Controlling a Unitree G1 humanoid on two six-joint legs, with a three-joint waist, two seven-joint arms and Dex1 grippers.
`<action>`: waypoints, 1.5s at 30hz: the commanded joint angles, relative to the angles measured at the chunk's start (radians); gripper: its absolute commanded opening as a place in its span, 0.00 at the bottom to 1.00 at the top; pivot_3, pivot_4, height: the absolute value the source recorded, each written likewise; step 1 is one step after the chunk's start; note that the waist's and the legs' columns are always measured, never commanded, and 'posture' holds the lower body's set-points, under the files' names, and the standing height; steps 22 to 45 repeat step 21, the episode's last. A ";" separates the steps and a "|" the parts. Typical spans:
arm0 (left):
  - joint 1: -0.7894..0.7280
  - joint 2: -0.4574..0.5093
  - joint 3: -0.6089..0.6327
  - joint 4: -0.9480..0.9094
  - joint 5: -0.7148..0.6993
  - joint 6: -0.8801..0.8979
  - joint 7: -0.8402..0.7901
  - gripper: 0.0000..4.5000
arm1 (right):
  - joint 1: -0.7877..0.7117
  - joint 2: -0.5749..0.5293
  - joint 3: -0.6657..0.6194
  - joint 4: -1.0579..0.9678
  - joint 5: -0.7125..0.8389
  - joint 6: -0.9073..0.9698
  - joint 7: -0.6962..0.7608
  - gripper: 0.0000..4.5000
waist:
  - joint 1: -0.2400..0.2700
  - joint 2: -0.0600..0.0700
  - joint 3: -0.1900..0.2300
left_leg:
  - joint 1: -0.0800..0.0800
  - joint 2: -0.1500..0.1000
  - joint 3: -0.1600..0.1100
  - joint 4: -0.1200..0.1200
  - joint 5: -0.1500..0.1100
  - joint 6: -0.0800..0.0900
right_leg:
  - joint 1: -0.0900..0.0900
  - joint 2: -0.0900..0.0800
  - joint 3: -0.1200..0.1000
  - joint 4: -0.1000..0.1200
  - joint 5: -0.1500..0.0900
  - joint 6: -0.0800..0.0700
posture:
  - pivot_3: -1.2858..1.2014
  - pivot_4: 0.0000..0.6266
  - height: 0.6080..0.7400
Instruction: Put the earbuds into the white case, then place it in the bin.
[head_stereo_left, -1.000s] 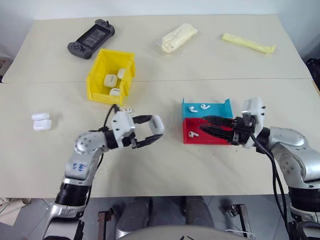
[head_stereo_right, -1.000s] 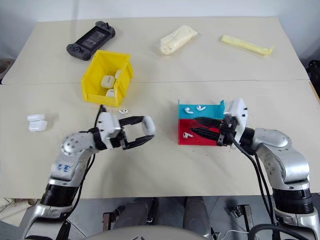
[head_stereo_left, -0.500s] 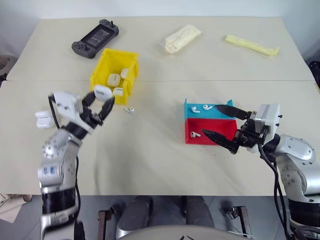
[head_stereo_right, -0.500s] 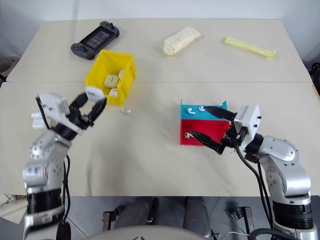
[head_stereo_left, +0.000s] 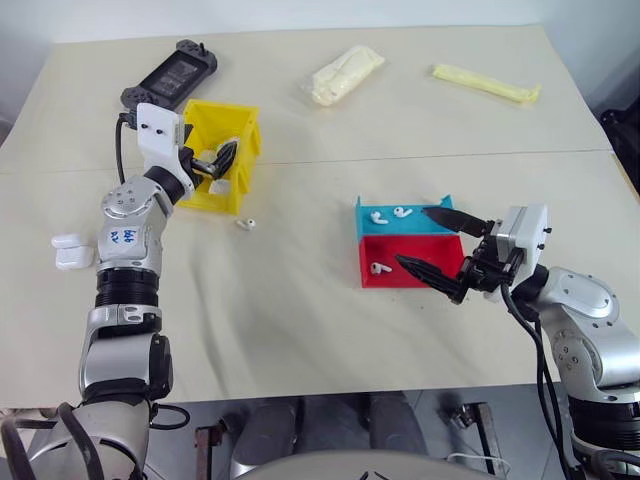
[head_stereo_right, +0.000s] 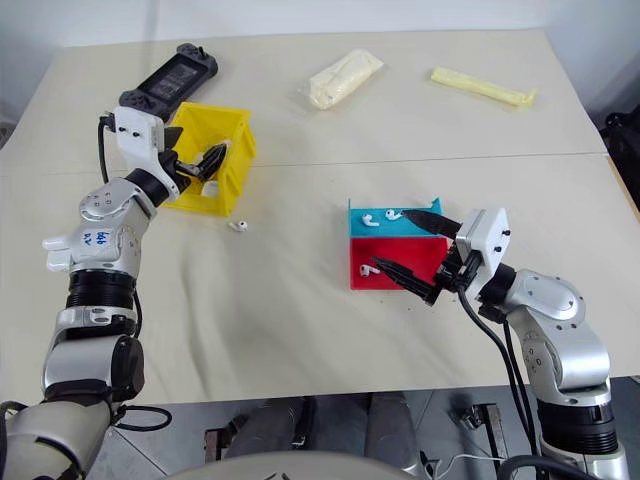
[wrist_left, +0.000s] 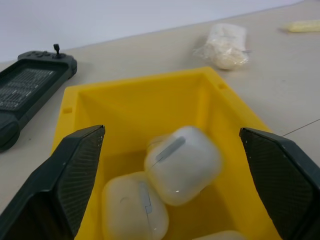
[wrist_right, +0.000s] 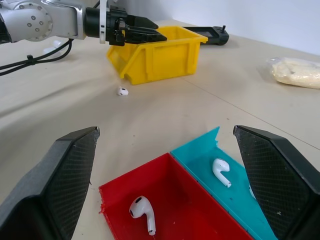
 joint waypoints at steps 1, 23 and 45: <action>0.035 0.025 0.044 -0.111 -0.077 0.003 -0.083 0.99 | -0.004 0.003 -0.011 -0.041 0.003 -0.018 -0.018 1.00 | 0.000 0.000 0.000 | 0.000 0.000 0.000 0.000 0.000 0.000 | 0.000 0.000 0.000 0.000 0.000 0.000 | 0.52 0.24 1.00; 0.690 0.184 0.112 -0.678 -0.138 -0.105 -0.328 0.99 | -0.010 -0.017 -0.076 0.160 -0.100 -0.196 -0.022 1.00 | 0.008 0.000 0.000 | 0.000 0.000 0.000 0.000 -0.001 0.000 | -0.004 0.000 0.001 0.001 0.003 -0.005 | 0.52 0.24 1.00; 0.690 0.184 0.112 -0.678 -0.138 -0.105 -0.328 0.99 | -0.010 -0.017 -0.076 0.160 -0.100 -0.196 -0.022 1.00 | 0.008 0.000 0.000 | 0.000 0.000 0.000 0.000 -0.001 0.000 | -0.004 0.000 0.001 0.001 0.003 -0.005 | 0.52 0.24 1.00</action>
